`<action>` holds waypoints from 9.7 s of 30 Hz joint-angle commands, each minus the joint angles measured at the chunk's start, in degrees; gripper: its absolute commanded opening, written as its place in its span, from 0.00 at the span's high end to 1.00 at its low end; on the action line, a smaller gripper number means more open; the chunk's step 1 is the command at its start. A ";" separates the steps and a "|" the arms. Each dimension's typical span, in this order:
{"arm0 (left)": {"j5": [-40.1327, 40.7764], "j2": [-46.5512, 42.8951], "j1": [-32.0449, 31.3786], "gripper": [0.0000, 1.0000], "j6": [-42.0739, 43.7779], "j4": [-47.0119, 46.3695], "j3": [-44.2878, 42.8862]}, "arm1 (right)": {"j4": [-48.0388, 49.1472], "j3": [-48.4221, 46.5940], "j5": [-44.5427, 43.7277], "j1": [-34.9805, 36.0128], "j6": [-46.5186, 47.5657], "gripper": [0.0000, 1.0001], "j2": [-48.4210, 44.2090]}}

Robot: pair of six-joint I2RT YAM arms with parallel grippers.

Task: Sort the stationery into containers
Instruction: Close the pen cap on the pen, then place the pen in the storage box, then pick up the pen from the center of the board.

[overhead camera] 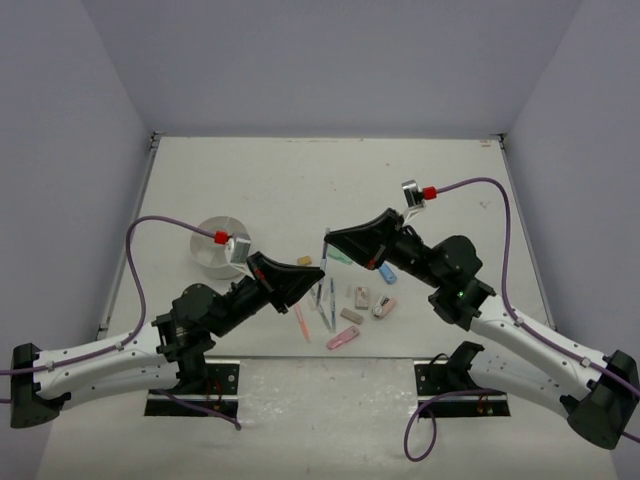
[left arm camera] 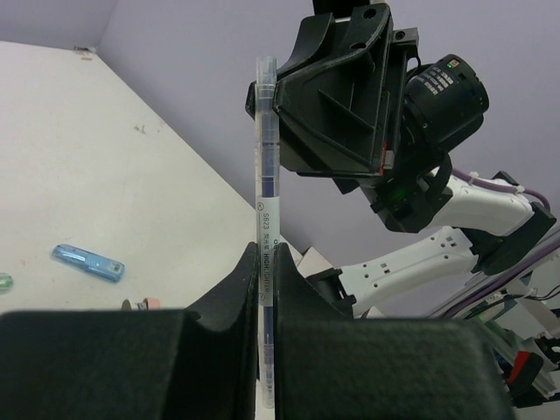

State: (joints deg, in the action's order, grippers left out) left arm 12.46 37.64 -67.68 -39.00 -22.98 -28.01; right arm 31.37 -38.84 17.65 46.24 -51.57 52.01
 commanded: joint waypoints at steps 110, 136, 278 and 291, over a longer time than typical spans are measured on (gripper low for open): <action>-9.46 11.40 -0.17 1.00 8.33 2.94 -9.26 | -17.22 -10.02 0.90 0.26 13.25 0.82 -5.34; -5.85 15.21 -0.17 1.00 19.80 6.46 -24.51 | -9.77 7.87 8.17 0.32 11.23 1.00 -2.57; 24.12 56.03 0.71 0.34 -53.64 79.71 -36.50 | -58.99 -2.73 -32.09 -12.68 16.10 0.02 -8.81; 17.87 58.19 0.62 0.59 -51.74 73.08 -30.79 | -58.97 -2.64 -31.27 -12.66 17.07 0.04 -10.00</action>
State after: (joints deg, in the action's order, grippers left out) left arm 31.84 94.87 -67.09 -89.41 52.20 -59.32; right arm -27.59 -40.25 -12.98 33.69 -34.85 42.42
